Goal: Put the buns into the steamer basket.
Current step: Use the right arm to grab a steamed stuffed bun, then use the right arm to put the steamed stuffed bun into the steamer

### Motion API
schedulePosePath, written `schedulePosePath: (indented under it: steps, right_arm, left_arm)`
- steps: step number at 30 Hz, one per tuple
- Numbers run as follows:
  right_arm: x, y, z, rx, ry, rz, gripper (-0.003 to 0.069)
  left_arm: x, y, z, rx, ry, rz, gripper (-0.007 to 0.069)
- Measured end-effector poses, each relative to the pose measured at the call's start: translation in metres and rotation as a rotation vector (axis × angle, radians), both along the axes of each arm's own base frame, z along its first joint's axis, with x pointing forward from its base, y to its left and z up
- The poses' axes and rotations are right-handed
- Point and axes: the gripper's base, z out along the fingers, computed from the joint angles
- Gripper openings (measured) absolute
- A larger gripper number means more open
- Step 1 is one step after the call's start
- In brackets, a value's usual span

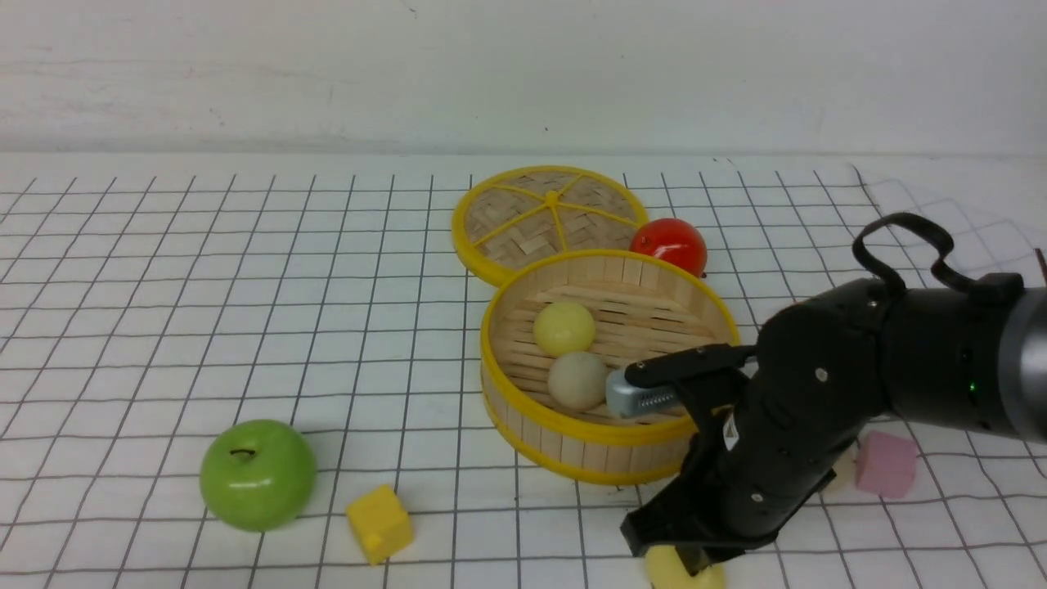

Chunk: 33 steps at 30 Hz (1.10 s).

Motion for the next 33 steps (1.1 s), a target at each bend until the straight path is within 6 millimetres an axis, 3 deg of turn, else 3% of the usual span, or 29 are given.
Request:
schedulePosePath:
  steps: [14,20,23,26,30,31,33]
  right_arm:
    - [-0.028,-0.018,0.07,0.073,-0.106,0.019,0.0002]
    - [-0.024,-0.018,0.092,0.09,-0.18,0.031,0.0002]
    - [-0.009,-0.018,0.104,0.111,-0.231,0.005,0.0002]
    - [0.019,-0.023,0.109,0.13,-0.286,-0.059,0.0003]
    - [0.064,-0.03,0.098,0.125,-0.335,-0.118,0.0003]
    - [0.066,-0.03,0.096,0.123,-0.333,-0.118,0.0003]
    - [0.088,-0.027,0.082,0.115,-0.33,-0.121,0.0006]
  left_arm:
    - [0.0,0.0,0.0,0.0,0.0,0.0,-0.0003]
    - [0.0,0.0,0.0,0.0,0.0,0.0,-0.0003]
    - [0.0,0.0,0.0,0.0,0.0,0.0,-0.0003]
    - [0.0,0.0,0.0,0.0,0.0,0.0,-0.0003]
    - [0.0,0.0,0.0,0.0,0.0,0.0,-0.0003]
    - [0.0,0.0,0.0,0.0,0.0,0.0,-0.0003]
    - [0.0,0.0,0.0,0.0,0.0,0.0,-0.0003]
